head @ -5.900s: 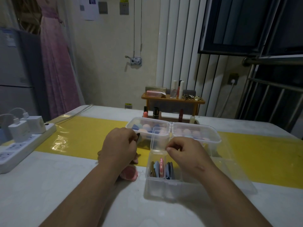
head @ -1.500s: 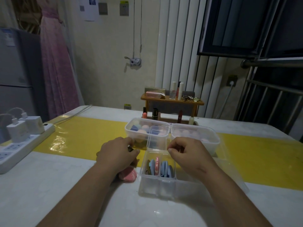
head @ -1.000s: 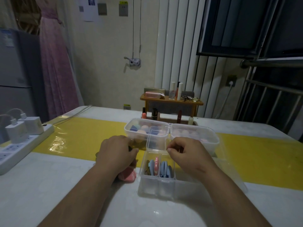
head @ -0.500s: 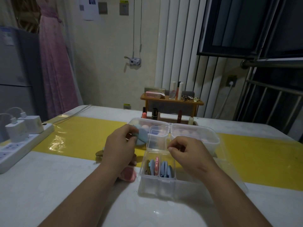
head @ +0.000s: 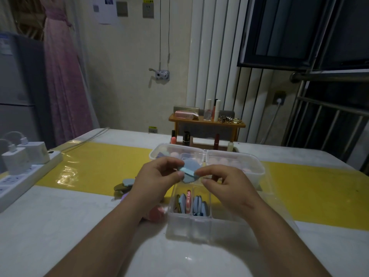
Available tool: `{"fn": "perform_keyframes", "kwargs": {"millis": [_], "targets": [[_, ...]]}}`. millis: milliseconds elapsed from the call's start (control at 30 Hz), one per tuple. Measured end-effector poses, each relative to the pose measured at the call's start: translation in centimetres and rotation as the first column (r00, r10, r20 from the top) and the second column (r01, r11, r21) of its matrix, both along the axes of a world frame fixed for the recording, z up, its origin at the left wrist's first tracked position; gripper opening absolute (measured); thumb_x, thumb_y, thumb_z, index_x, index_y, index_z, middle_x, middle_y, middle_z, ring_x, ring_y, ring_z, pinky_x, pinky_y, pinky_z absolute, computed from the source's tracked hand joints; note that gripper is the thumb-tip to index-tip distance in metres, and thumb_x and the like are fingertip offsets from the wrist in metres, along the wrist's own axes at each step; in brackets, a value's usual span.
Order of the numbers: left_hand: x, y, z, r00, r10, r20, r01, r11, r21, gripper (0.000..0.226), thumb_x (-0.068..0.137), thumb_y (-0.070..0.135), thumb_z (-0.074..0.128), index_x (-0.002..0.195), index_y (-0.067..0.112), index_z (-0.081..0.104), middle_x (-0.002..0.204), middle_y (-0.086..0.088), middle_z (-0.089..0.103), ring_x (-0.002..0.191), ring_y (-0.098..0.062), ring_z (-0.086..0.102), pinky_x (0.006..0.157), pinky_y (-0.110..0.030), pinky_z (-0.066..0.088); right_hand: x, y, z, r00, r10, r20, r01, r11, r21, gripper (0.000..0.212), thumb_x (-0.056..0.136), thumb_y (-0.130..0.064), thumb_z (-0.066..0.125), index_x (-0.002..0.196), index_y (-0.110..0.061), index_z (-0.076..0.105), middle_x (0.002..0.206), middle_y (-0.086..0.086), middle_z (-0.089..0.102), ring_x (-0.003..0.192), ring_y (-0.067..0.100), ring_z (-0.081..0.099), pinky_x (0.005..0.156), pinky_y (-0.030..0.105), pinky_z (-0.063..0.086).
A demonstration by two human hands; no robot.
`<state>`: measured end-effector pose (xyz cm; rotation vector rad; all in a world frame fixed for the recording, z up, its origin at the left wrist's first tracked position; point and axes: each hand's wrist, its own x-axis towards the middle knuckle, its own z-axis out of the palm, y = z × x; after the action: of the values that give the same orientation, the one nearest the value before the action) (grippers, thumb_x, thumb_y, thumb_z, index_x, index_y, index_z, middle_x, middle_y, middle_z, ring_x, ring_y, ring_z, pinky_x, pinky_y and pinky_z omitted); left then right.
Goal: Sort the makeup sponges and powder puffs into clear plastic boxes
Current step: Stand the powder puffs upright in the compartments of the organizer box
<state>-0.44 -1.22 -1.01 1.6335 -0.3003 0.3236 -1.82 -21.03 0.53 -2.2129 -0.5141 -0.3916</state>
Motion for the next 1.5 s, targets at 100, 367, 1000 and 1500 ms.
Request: {"fn": "perform_keyframes", "kwargs": {"millis": [100,367,1000,1500], "targets": [[-0.2,-0.1,-0.1,0.996,-0.079,0.042,0.075,0.994,0.080,0.038,0.083,-0.006,0.071,0.101,0.027,0.070,0.099,0.006,0.072,0.088,-0.002,0.069,0.074,-0.013,0.053,0.0,-0.2,0.0,0.999,-0.020,0.038,0.017,0.998,0.067,0.027,0.091,-0.018,0.064,0.086,-0.044,0.069,0.083,-0.022,0.066,0.078,0.001,0.056,0.062,0.012,0.044],[0.8,0.6,-1.0,0.994,0.101,0.051,-0.113,0.928,0.354,0.024,0.084,0.012,0.074,0.087,0.035,0.069,0.099,0.010,0.060,0.086,-0.003,0.056,0.073,-0.014,0.043,0.4,-0.7,0.1,0.996,-0.076,0.049,0.062,0.970,0.235,0.021,0.087,-0.009,0.064,0.081,-0.029,0.066,0.075,-0.006,0.062,0.071,0.012,0.057,0.063,0.029,0.051],[1.4,1.1,-1.5,0.994,0.095,-0.059,-0.060,0.901,0.430,0.015,0.087,0.015,0.070,0.080,0.028,0.071,0.070,0.011,0.068,0.066,-0.008,0.061,0.067,-0.038,0.056,0.4,-1.2,0.2,0.970,-0.177,-0.165,0.152,0.976,-0.154,0.015,0.062,-0.032,0.057,0.051,-0.023,0.063,0.054,-0.003,0.060,0.055,0.011,0.056,0.053,0.025,0.044],[1.5,1.0,-1.5,0.995,0.101,-0.025,-0.079,0.893,0.444,0.015,0.087,0.017,0.071,0.081,0.031,0.071,0.069,0.017,0.067,0.064,-0.001,0.059,0.064,-0.029,0.053,-0.1,-0.9,0.5,0.959,-0.184,-0.214,0.105,0.936,-0.335,0.009,0.073,-0.018,0.064,0.069,-0.026,0.061,0.070,-0.006,0.063,0.069,0.011,0.057,0.054,0.023,0.038]]}}
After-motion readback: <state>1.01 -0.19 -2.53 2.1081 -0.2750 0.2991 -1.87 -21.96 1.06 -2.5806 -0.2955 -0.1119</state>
